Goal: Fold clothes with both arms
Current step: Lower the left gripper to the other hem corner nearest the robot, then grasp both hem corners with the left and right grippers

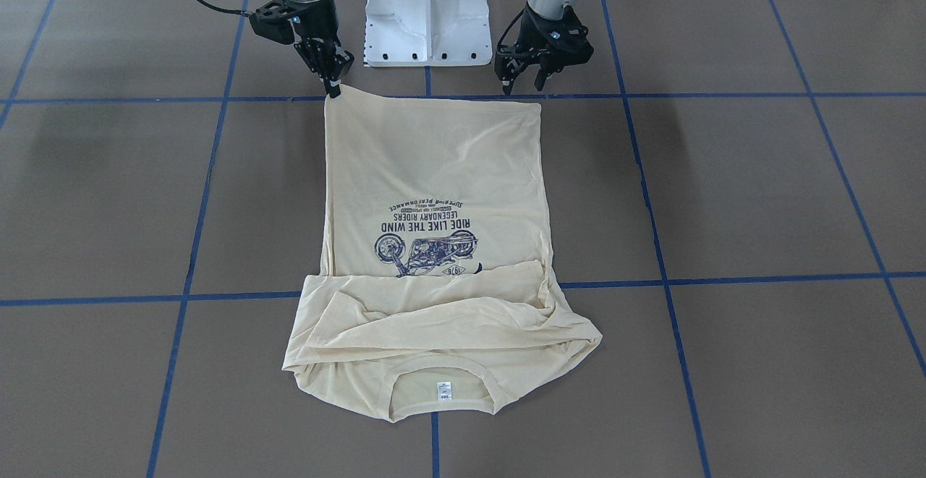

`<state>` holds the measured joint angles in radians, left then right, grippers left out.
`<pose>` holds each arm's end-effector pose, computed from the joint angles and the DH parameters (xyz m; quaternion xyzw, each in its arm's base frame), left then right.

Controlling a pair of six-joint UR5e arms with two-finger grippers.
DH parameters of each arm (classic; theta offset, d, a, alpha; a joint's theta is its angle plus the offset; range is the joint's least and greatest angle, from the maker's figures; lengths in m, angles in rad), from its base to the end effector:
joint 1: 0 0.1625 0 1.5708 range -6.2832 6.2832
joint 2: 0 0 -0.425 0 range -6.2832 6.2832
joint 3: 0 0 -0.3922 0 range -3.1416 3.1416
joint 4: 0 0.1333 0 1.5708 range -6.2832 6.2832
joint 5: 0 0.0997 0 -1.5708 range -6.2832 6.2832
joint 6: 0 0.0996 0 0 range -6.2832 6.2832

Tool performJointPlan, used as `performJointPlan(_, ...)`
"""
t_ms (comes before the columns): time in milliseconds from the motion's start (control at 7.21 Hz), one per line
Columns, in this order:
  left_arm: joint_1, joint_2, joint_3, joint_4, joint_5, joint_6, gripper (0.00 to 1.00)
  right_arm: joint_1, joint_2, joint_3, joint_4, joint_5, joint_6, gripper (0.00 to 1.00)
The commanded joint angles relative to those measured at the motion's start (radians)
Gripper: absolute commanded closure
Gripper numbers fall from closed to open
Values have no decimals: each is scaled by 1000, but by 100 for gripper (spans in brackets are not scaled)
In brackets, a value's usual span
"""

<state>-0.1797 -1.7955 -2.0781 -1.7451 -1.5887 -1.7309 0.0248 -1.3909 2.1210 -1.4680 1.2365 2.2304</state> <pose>0.4943 -0.2235 0.2976 -0.0038 0.4378 -0.1481 0.8868 -0.5007 -0.1785 0.3086 0.0201 -0.4264 0.3660 0.8269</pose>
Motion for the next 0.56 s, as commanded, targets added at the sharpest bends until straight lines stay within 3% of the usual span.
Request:
performJointPlan(0, 15, 8, 18, 1, 0, -2, 37, 0, 1, 0, 0, 0, 0, 100)
performJointPlan(416, 12, 11, 33, 1, 0, 4, 38, 0, 1, 8, 0, 0, 0, 100)
